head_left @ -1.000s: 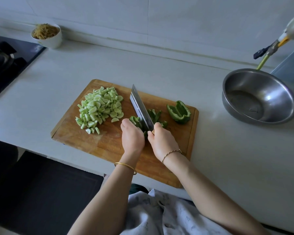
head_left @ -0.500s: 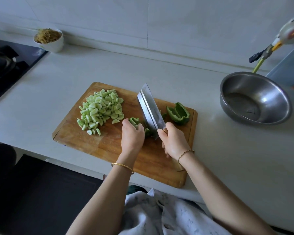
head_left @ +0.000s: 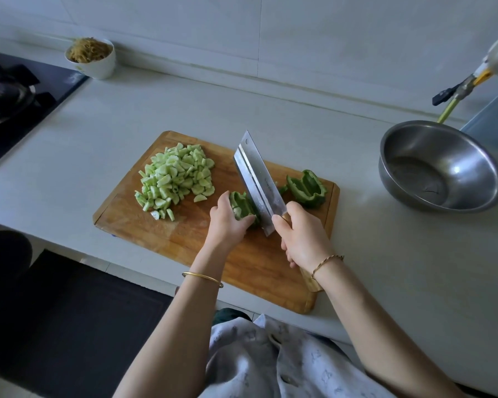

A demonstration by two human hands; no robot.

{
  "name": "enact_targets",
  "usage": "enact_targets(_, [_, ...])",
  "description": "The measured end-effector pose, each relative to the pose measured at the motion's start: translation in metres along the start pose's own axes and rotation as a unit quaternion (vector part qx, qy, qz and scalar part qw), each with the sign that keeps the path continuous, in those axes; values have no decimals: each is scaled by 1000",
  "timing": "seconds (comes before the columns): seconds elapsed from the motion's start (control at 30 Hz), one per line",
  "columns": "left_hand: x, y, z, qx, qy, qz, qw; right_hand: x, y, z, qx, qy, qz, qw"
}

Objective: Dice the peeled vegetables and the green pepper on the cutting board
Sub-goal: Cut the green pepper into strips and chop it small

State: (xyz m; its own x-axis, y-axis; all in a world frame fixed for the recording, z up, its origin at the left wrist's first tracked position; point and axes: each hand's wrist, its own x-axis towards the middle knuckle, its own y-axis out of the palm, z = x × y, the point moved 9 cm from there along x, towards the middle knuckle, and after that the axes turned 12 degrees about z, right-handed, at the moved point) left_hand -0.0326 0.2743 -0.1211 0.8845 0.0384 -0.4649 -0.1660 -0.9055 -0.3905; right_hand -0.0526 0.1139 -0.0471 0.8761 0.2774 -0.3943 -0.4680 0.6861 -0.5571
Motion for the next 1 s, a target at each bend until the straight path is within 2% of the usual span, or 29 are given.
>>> enact_targets(0.33, [5, -3, 1, 72, -31, 5, 997, -2, 2, -3, -3, 6, 15, 1000])
enact_targets(0.6, [4, -4, -4, 67, -35, 2, 997, 8, 11, 6, -73, 5, 10, 997])
enact_targets(1.0, [7, -1, -5, 86, -53, -17, 995, 16, 10, 24, -117, 30, 42, 992])
